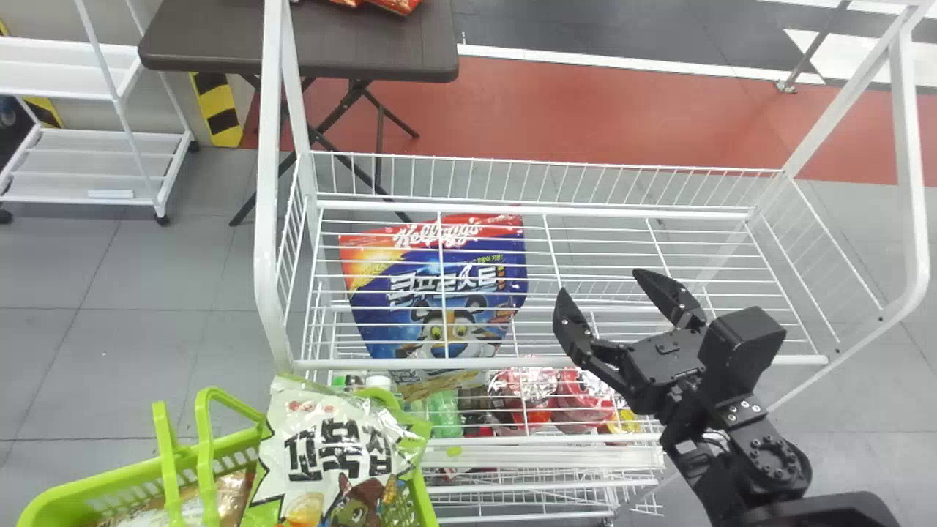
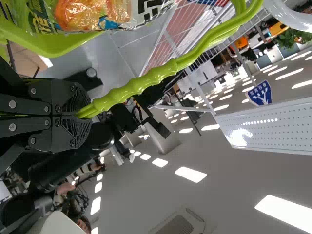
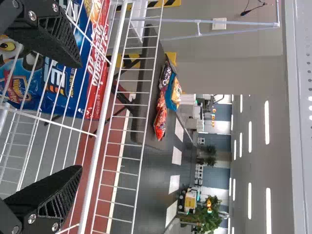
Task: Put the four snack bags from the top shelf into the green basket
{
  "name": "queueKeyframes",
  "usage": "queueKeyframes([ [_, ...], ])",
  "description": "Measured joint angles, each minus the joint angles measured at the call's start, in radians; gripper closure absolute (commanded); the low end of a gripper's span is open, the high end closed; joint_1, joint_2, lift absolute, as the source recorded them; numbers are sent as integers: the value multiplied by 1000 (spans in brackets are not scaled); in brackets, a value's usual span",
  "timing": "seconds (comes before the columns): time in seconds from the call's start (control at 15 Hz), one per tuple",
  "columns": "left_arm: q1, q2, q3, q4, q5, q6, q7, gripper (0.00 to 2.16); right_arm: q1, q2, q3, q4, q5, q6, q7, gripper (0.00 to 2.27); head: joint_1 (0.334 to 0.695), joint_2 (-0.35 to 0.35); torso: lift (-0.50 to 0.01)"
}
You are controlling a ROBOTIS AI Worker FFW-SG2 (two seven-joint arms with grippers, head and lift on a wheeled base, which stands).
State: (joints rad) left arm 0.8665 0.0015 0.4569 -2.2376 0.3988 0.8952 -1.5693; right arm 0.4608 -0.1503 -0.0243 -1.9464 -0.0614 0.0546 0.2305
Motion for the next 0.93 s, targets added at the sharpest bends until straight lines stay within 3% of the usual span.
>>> queueKeyframes([
  [0.93,11,0,2,1,3,-6,0,2152,24,0,9,-14,0,0,-9,76,695,-109,-6],
])
